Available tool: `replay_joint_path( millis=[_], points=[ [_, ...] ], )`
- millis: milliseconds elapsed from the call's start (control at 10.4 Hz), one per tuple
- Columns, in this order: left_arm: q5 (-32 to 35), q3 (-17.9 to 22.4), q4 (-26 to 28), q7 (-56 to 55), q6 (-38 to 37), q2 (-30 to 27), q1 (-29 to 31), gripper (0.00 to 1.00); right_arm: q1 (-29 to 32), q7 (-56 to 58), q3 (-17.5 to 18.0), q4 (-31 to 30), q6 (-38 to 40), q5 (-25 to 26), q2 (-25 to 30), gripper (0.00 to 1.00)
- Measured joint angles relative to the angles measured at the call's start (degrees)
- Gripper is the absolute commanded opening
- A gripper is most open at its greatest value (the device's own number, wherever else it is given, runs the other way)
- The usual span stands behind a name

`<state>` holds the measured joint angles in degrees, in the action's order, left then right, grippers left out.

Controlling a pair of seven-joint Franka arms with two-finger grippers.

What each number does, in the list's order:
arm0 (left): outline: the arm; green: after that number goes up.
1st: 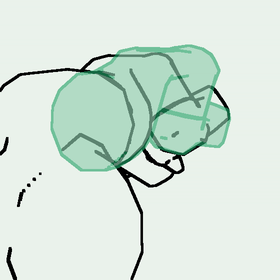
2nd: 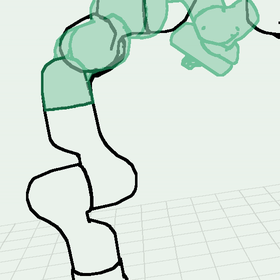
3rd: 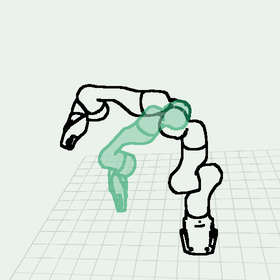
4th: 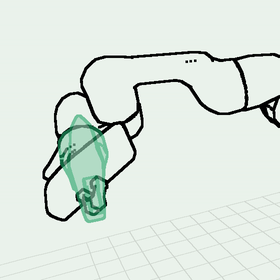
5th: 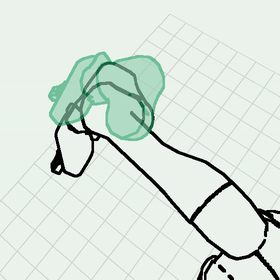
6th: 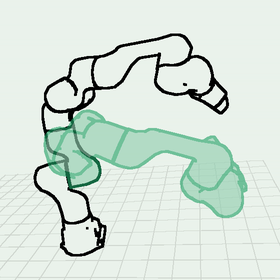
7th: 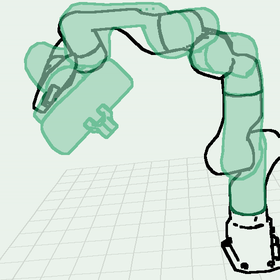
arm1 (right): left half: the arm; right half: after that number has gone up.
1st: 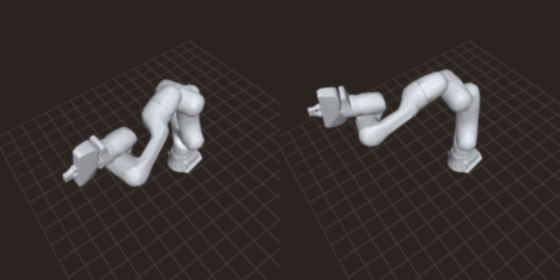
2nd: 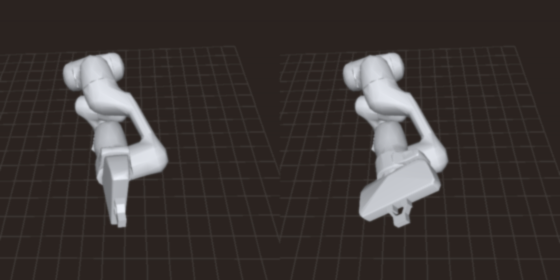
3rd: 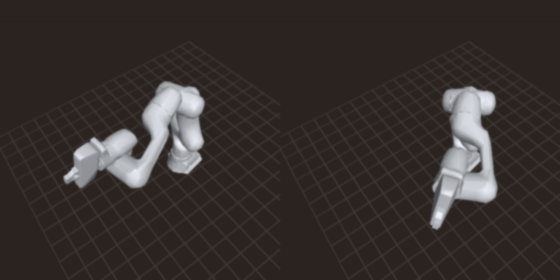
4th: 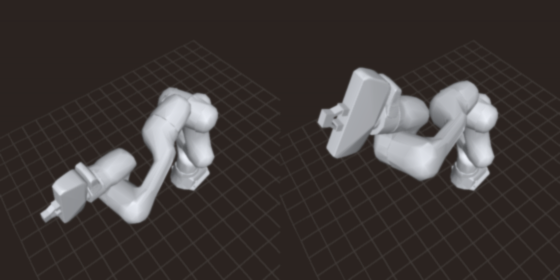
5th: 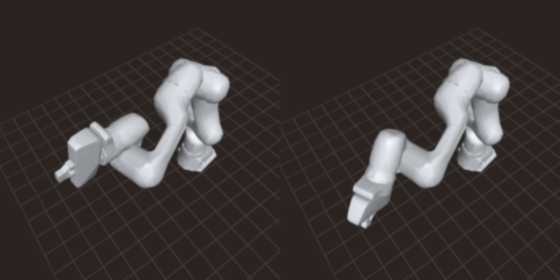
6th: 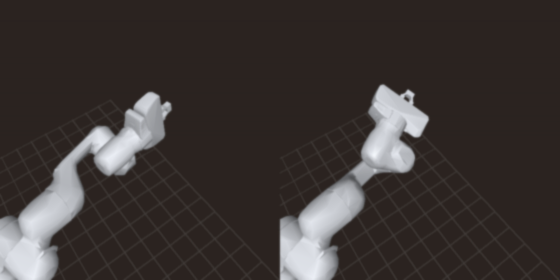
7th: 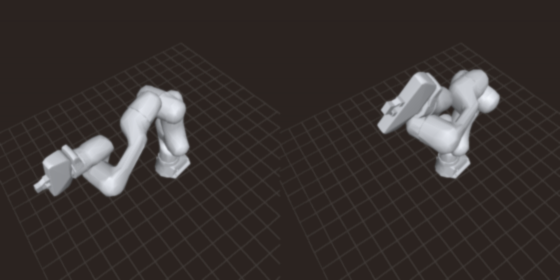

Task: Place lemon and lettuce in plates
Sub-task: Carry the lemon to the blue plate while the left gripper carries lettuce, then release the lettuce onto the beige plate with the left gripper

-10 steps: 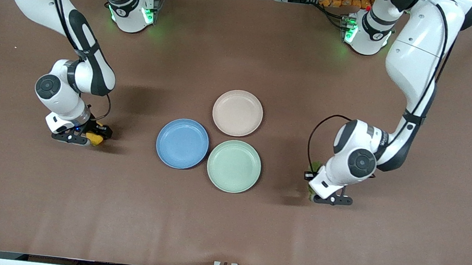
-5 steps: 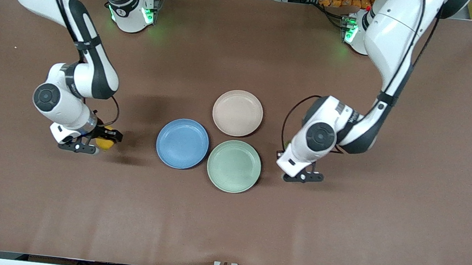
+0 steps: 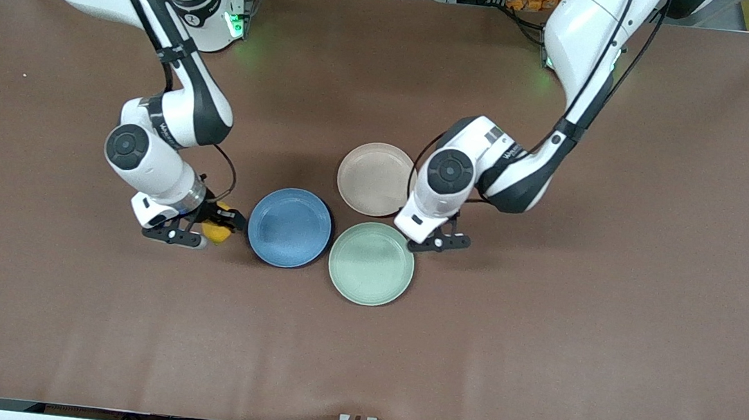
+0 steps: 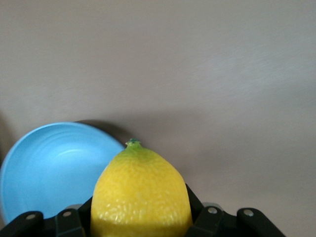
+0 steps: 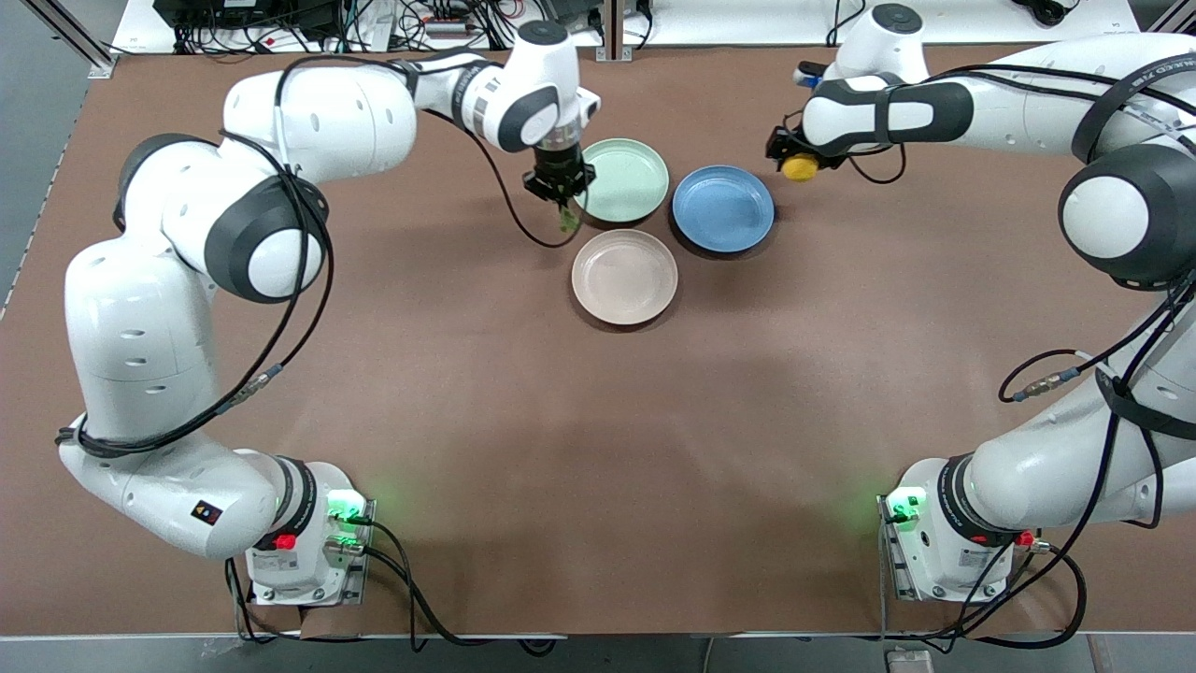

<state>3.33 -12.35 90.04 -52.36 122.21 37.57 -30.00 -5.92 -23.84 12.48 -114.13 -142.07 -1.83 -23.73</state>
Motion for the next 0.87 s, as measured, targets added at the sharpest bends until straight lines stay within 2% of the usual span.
replay_joint_path(
  millis=[483, 579, 676, 869],
  points=[
    [0.0, -0.7, 0.6, -9.1, -0.4, 0.4, -9.1, 0.00, -4.3, -4.8, 1.0, 0.1, 0.0, 0.0, -1.9, 0.00],
    [0.0, -0.7, 0.7, -10.0, -0.4, 0.8, -9.9, 0.53, -5.6, -5.6, 1.0, 0.5, -0.1, 0.1, -3.0, 0.00],
    [0.0, -0.6, 0.7, -10.4, -0.4, 1.0, -9.9, 1.00, -6.7, -7.1, 1.0, 1.2, -0.2, 1.1, -4.1, 0.00],
    [0.0, -0.1, 0.7, -10.7, -0.4, 1.2, -9.7, 1.00, -7.8, -11.9, 1.0, 2.8, -0.3, 6.5, -6.3, 0.00]
  ],
)
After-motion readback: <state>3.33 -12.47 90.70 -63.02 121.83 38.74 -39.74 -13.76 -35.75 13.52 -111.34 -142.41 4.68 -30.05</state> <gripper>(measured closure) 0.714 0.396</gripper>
